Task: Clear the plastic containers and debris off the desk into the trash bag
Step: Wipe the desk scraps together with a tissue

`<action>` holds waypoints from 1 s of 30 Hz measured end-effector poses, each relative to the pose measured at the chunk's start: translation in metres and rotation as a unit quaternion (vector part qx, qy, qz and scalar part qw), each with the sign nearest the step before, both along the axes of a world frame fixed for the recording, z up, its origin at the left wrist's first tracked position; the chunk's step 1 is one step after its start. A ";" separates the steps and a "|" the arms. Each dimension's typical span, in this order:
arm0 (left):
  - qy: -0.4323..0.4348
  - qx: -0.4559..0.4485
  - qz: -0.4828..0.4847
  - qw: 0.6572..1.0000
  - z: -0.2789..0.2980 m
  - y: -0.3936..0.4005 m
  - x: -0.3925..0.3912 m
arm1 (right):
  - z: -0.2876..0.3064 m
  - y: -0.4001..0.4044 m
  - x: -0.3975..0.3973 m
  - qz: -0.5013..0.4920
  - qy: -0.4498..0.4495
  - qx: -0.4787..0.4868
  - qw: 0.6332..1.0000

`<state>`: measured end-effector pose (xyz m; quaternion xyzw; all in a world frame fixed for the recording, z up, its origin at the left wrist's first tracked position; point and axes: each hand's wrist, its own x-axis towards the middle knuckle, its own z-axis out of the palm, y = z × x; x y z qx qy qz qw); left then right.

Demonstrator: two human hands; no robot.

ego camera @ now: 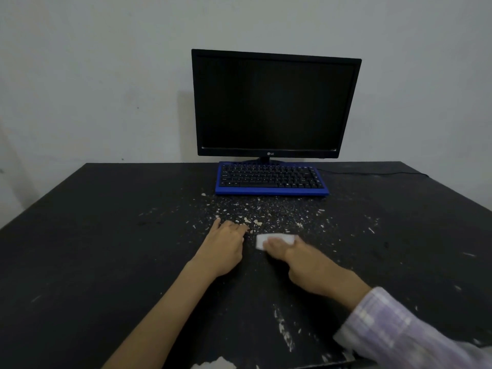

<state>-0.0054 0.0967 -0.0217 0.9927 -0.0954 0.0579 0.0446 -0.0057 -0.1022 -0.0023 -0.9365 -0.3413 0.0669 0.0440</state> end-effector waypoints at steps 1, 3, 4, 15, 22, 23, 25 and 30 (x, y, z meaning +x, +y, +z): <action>-0.002 0.003 0.000 1.000 0.000 0.000 0.000 | -0.004 -0.001 -0.008 0.025 0.011 0.008 1.000; -0.001 0.000 -0.002 1.000 -0.001 0.001 0.001 | -0.004 -0.011 -0.016 0.047 0.030 0.012 0.998; 0.001 -0.005 -0.004 1.000 -0.001 0.002 0.002 | -0.001 -0.017 -0.014 0.034 0.030 0.003 0.999; 0.019 -0.022 0.009 1.000 0.006 0.004 0.032 | 0.002 -0.012 0.050 -0.092 0.005 -0.062 0.994; 0.053 -0.006 0.021 0.998 0.010 0.008 0.043 | 0.009 0.011 0.109 -0.145 0.018 -0.029 0.989; 0.050 -0.005 0.020 0.999 0.010 0.008 0.043 | 0.008 0.014 0.111 -0.137 0.015 -0.029 0.990; 0.042 0.002 0.017 0.999 0.009 0.009 0.043 | 0.006 0.020 0.105 -0.112 0.023 -0.018 0.993; 0.022 0.019 0.014 0.999 0.004 0.010 0.042 | -0.002 0.002 0.068 -0.036 0.029 -0.042 0.998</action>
